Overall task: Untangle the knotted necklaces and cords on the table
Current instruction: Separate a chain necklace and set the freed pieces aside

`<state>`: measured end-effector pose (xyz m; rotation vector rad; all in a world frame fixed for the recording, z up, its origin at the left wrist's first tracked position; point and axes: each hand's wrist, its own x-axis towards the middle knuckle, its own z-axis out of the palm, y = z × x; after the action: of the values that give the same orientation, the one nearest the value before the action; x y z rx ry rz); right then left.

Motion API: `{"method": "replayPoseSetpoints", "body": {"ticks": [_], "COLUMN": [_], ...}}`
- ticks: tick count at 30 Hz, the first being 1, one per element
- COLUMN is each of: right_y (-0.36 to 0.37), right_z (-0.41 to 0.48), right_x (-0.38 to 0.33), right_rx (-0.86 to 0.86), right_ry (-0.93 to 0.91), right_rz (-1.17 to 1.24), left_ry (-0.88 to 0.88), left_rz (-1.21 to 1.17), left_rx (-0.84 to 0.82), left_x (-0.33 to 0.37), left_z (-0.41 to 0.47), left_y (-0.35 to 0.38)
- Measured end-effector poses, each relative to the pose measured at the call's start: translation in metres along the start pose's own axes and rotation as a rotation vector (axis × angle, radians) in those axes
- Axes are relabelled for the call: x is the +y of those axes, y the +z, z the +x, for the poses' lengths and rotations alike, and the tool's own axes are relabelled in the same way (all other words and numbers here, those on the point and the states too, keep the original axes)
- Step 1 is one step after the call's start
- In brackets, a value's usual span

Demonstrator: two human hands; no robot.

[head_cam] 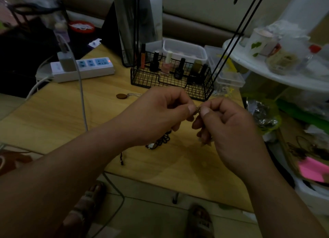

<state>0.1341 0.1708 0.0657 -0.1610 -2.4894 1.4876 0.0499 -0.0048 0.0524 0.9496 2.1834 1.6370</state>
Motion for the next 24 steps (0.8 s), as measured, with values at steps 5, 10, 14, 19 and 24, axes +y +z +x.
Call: {"method": "replayPoseSetpoints", "body": {"ticks": [5, 10, 14, 19, 24], "right_y": [0.0000, -0.0014, -0.0027, 0.0002, 0.0022], "right_z": [-0.0039, -0.0067, -0.0077, -0.0080, -0.0071], "right_x": [0.0005, 0.0018, 0.0046, 0.0056, 0.0030], "right_rx": [0.003, -0.041, -0.042, -0.005, 0.031], "right_ry": [-0.057, -0.108, -0.168, -0.240, -0.129], "right_rz": [-0.067, -0.125, -0.221, -0.295, -0.094], "left_ry": [-0.002, -0.004, -0.022, -0.013, -0.019], "left_rz": [0.010, 0.043, 0.071, 0.083, 0.036], "left_rx": [-0.007, 0.001, 0.017, 0.033, 0.037], "left_x": [-0.0001, -0.0010, -0.0019, -0.0007, 0.0006], "left_z": [-0.0027, -0.0051, -0.0047, -0.0042, -0.0042], "left_y": [0.0004, -0.0006, -0.0008, 0.0006, 0.0025]}}
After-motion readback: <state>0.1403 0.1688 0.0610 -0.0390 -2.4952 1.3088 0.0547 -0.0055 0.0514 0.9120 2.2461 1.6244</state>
